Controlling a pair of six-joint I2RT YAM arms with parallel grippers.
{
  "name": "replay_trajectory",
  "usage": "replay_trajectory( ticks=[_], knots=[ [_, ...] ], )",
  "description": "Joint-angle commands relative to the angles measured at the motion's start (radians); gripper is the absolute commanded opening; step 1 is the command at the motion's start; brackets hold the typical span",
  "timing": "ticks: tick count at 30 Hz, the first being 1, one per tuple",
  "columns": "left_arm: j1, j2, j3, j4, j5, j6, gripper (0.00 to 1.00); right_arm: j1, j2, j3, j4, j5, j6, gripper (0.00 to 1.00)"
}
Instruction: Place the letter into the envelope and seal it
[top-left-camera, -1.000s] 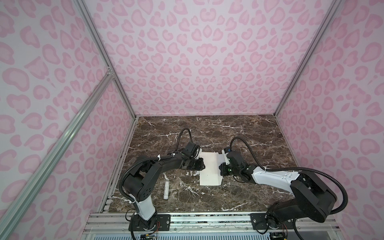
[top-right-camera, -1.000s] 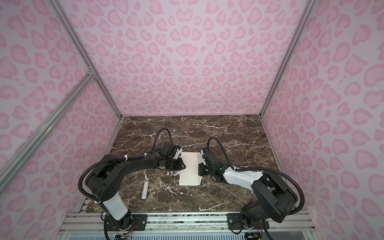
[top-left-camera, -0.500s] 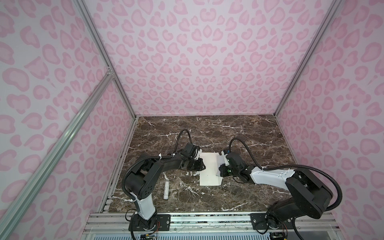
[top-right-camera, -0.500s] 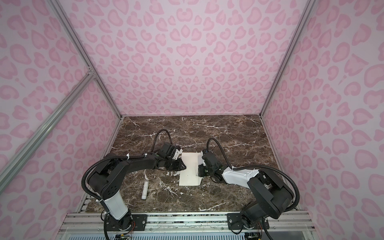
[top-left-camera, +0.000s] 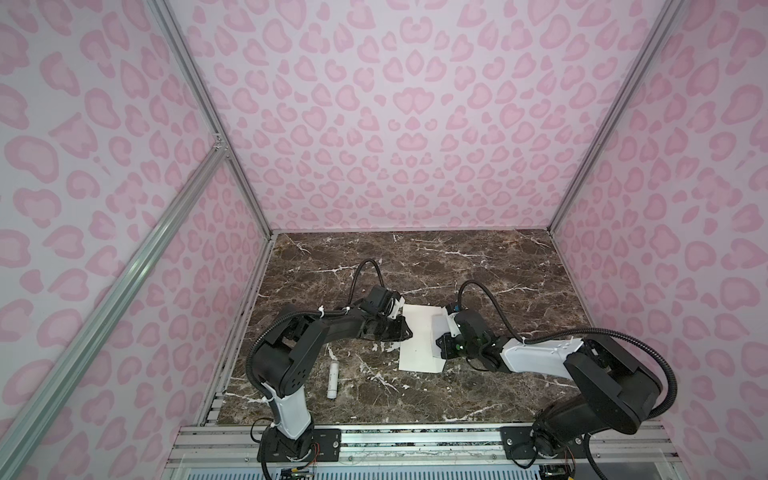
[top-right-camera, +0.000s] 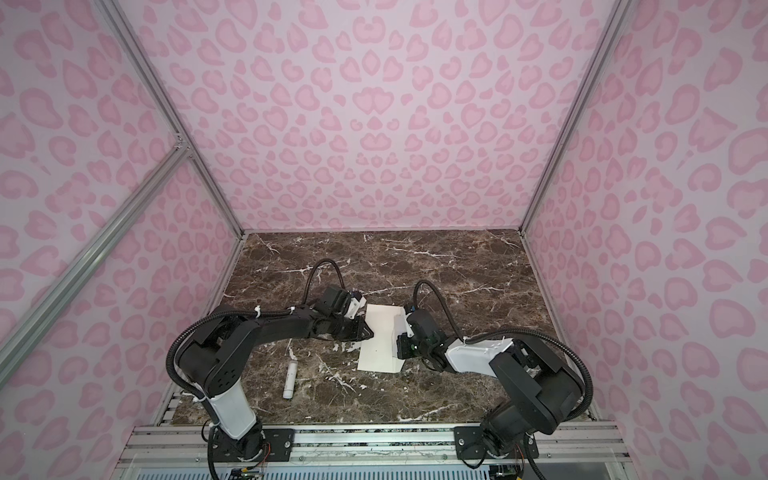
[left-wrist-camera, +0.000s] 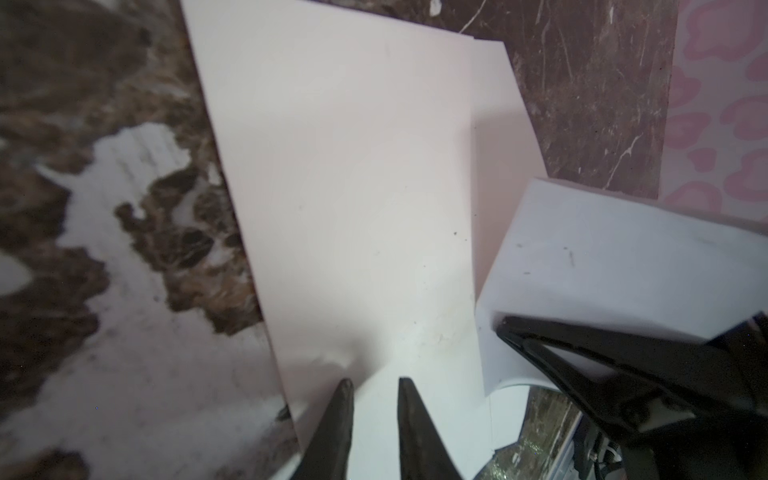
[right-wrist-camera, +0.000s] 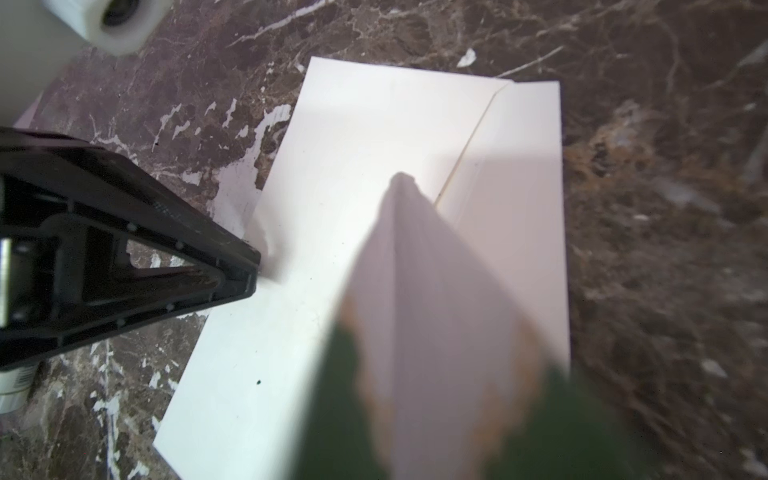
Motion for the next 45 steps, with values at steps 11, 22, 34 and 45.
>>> replay_trajectory(
  ticks=[11,22,34,45],
  knots=[
    [0.007,0.012,-0.020,-0.123,-0.092,0.010,0.24,-0.028,0.015,0.014,-0.018,-0.076,0.074,0.27],
    [0.013,0.014,-0.020,-0.129,-0.094,0.017,0.24,-0.044,-0.023,0.019,-0.062,-0.100,0.086,0.42],
    [0.021,0.017,-0.028,-0.129,-0.100,0.023,0.24,-0.096,-0.108,-0.003,-0.109,-0.128,0.098,0.38],
    [0.022,0.020,-0.028,-0.129,-0.102,0.025,0.24,-0.110,-0.087,0.011,-0.131,-0.148,0.121,0.06]
  ],
)
